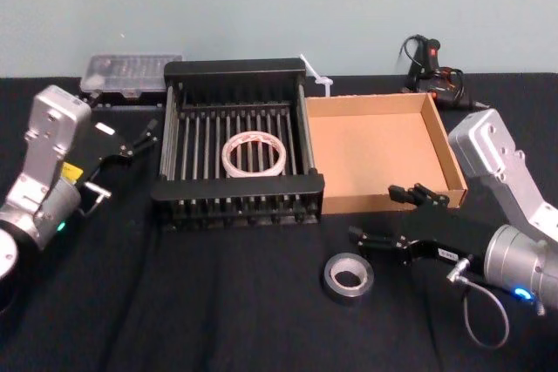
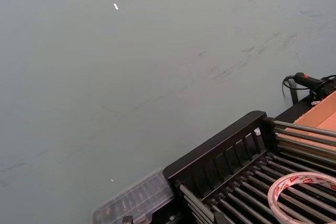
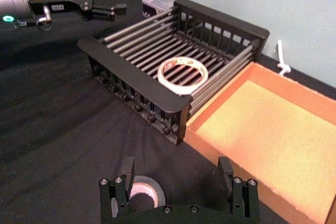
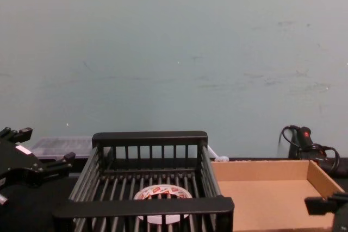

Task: Pick up the white tape and place it into the black box , Pick up the silver tape and place it into the brown box.

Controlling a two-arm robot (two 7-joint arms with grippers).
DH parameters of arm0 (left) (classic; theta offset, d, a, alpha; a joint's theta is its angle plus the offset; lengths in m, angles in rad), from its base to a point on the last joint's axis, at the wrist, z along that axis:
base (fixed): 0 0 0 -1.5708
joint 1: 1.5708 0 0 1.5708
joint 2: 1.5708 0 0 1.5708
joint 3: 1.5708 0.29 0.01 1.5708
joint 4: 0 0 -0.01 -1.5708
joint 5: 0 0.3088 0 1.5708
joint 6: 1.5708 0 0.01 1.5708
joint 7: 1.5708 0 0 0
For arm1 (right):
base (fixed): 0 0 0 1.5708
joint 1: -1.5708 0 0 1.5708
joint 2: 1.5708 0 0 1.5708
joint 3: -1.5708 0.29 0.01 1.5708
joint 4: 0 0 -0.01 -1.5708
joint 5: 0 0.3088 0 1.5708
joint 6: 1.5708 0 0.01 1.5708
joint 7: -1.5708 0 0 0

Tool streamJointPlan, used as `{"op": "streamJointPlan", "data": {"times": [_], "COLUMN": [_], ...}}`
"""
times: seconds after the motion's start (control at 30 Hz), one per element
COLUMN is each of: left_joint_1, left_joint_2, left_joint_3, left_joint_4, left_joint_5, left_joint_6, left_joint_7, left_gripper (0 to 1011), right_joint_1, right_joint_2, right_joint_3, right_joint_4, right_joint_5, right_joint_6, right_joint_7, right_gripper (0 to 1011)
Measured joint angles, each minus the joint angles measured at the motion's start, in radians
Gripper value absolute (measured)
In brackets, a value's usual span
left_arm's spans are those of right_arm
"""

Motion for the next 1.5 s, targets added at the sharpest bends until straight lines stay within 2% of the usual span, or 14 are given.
{"op": "streamJointPlan", "data": {"times": [0.23, 0.63, 1.27, 1.5], "left_joint_1": [0.0, 0.0, 0.0, 0.0], "left_joint_2": [0.0, 0.0, 0.0, 0.0], "left_joint_3": [0.0, 0.0, 0.0, 0.0], "left_joint_4": [0.0, 0.0, 0.0, 0.0], "left_joint_5": [0.0, 0.0, 0.0, 0.0], "left_joint_6": [0.0, 0.0, 0.0, 0.0], "left_joint_7": [0.0, 0.0, 0.0, 0.0], "left_gripper": [1001, 1001, 1001, 1001], "right_joint_1": [0.003, 0.021, 0.041, 0.061], "right_joint_2": [0.012, 0.016, 0.012, -0.002], "right_joint_3": [-0.017, -0.049, -0.069, -0.085], "right_joint_4": [0.01, 0.041, 0.08, 0.116], "right_joint_5": [0.018, 0.029, 0.041, 0.039], "right_joint_6": [0.045, 0.077, 0.09, 0.09], "right_joint_7": [0.002, 0.01, 0.006, 0.005], "right_gripper": [1002, 1002, 1002, 1002]}}
